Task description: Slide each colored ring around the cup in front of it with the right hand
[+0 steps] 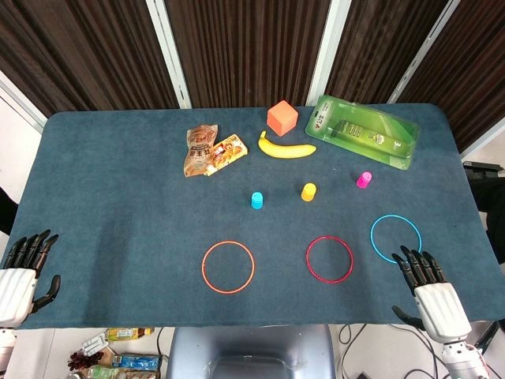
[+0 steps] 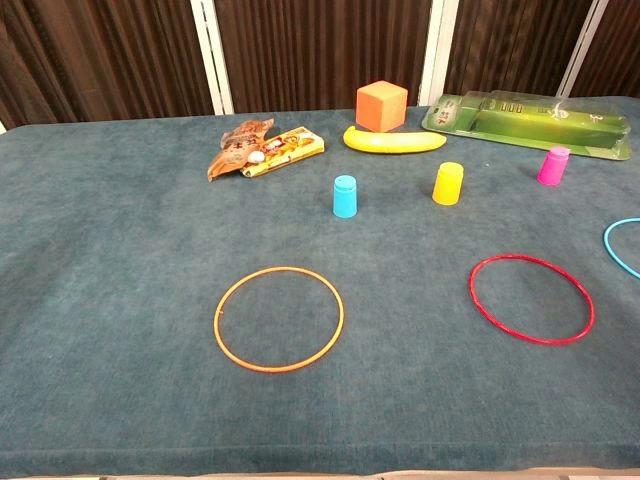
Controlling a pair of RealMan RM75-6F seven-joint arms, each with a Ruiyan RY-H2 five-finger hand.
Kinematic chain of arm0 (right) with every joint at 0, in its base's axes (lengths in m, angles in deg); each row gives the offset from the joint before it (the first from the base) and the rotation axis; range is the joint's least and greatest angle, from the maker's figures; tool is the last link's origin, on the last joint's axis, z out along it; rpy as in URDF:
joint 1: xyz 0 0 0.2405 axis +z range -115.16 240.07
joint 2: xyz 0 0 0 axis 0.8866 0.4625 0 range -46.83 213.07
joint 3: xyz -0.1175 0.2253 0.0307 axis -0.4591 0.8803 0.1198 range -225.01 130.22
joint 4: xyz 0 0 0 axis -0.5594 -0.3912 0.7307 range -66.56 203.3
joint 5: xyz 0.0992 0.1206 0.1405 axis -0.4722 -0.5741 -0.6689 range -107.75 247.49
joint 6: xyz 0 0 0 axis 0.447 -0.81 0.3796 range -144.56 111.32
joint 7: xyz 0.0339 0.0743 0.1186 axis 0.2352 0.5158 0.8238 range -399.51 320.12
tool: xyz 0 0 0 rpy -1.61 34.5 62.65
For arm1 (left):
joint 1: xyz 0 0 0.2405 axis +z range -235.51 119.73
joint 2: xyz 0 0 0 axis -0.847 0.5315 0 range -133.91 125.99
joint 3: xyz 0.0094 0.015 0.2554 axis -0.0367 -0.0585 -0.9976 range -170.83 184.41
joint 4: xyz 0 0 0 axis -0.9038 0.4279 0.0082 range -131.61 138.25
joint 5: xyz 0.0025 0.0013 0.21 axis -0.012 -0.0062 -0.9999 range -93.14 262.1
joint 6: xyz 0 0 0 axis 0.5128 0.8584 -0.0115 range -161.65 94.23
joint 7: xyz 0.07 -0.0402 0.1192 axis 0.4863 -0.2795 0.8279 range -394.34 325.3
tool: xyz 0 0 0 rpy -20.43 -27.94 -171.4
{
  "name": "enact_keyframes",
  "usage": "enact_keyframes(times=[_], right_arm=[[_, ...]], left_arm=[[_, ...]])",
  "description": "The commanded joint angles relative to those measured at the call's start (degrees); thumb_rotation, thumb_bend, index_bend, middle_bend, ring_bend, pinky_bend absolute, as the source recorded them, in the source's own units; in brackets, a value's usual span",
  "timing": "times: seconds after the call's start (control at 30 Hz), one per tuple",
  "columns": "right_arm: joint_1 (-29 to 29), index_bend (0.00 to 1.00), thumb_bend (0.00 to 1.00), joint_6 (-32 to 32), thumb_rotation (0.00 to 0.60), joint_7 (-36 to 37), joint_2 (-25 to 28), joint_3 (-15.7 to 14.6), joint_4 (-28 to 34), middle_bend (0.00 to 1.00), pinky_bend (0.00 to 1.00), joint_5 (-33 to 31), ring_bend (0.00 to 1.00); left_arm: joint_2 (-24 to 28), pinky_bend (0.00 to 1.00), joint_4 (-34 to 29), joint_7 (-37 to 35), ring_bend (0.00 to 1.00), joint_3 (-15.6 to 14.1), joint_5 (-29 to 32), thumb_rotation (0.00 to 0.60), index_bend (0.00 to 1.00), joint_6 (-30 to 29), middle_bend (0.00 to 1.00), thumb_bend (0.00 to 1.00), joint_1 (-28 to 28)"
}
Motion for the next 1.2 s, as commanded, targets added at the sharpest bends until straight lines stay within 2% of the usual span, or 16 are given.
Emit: enact_keyframes(times=[0.03, 0.23, 0.4, 0.5, 0.6, 0.8, 0.9, 1.2], right_arm=[[-0.01, 0.0, 0.27, 0.15, 0.6, -0.04, -0.11, 0.07, -0.06, 0.0, 0.0, 0.06, 0.0], [3.08, 0.02, 0.27, 4.39, 0.6, -0.2, -4.99, 1.16, -1.53, 0.0, 0.0, 3.28, 0.0], [10.2, 0.17, 0.27, 14.16, 0.6, -4.74, -12.16, 3.59, -1.55, 0.0, 0.0, 5.93, 0.0], [14.69, 0.26, 0.27, 21.03, 0.6, -5.7, -16.73, 5.18, -1.24, 0.0, 0.0, 5.37, 0.0], [19.49, 0.35, 0.27, 26.9, 0.6, -8.1, -22.81, 8.0, -2.62, 0.0, 0.0, 4.49, 0.0], [24.82, 0.48, 0.33, 32.54, 0.6, -10.86, -32.19, 12.45, -7.63, 0.0, 0.0, -0.04, 0.0], [26.45, 0.52, 0.36, 34.16, 0.6, -12.44, -35.2, 13.59, -10.39, 0.0, 0.0, -2.28, 0.0], [28.62, 0.55, 0.39, 35.89, 0.6, -13.09, -39.11, 13.81, -15.98, 0.0, 0.0, -6.67, 0.0]], left_arm=[[0.05, 0.02, -0.01, 0.04, 0.0, 0.02, 0.16, 0.6, 0.0, 0.13, 0.0, 0.49, -0.02], [0.82, 0.02, -0.23, -1.41, 0.0, -0.06, 0.27, 0.6, 0.0, -0.27, 0.0, 0.49, 0.31], [1.57, 0.02, 0.01, -3.51, 0.0, -0.66, -1.22, 0.6, 0.0, -0.84, 0.0, 0.49, 0.47], [2.0, 0.02, 0.35, -5.13, 0.0, -0.89, -1.84, 0.6, 0.0, -1.1, 0.0, 0.49, 0.51], [2.39, 0.02, 0.76, -6.61, 0.0, -0.94, -2.07, 0.6, 0.0, -1.59, 0.0, 0.49, 0.68], [2.99, 0.02, 1.4, -8.87, 0.0, -0.96, -2.2, 0.6, 0.0, -2.02, 0.0, 0.49, 0.84], [3.28, 0.02, 1.59, -9.55, 0.0, -1.06, -2.16, 0.6, 0.0, -1.75, 0.0, 0.49, 0.76], [3.54, 0.02, 1.64, -9.92, 0.0, -1.21, -2.21, 0.6, 0.0, -1.61, 0.0, 0.49, 0.76]])
